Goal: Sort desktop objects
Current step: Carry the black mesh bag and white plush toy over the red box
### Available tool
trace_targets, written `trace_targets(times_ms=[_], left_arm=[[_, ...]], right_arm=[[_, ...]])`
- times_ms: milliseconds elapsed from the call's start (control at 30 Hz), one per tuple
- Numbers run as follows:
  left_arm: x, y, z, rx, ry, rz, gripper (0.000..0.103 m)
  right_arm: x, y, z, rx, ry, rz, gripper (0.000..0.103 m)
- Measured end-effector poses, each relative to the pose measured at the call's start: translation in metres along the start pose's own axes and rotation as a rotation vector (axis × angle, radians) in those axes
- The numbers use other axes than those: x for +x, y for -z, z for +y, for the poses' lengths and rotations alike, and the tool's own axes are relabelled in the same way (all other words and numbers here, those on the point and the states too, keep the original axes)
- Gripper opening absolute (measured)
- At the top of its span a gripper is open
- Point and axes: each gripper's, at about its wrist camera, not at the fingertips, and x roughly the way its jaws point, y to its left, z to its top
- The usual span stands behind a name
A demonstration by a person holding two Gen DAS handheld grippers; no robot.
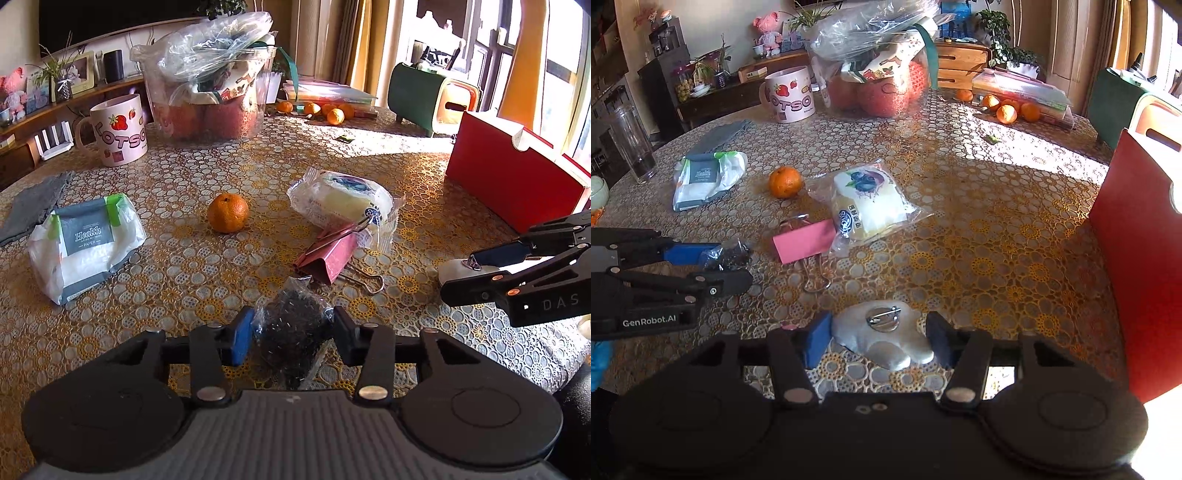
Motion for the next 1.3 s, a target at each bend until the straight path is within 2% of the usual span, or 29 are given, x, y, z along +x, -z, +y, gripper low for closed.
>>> trace_targets(times_ms=[400, 1000, 1300], left_arm=[[-0.028, 0.001, -0.037, 0.007, 0.022, -0.002, 0.044], [-0.067, -0.029, -0.113, 0.074, 0.099, -0.069, 0.044], [-0.077, -0.050, -0.154, 0.112, 0.155, -0.094, 0.044]], right_arm=[[-0.040, 0.017, -0.015, 0.030, -0.004, -0.059, 0.055], [-0.118, 0.031, -0.049, 0.084, -0.015, -0.183, 0.055], [-0.157, 0.032, -0.072, 0.062, 0.007, -0.233, 0.055]])
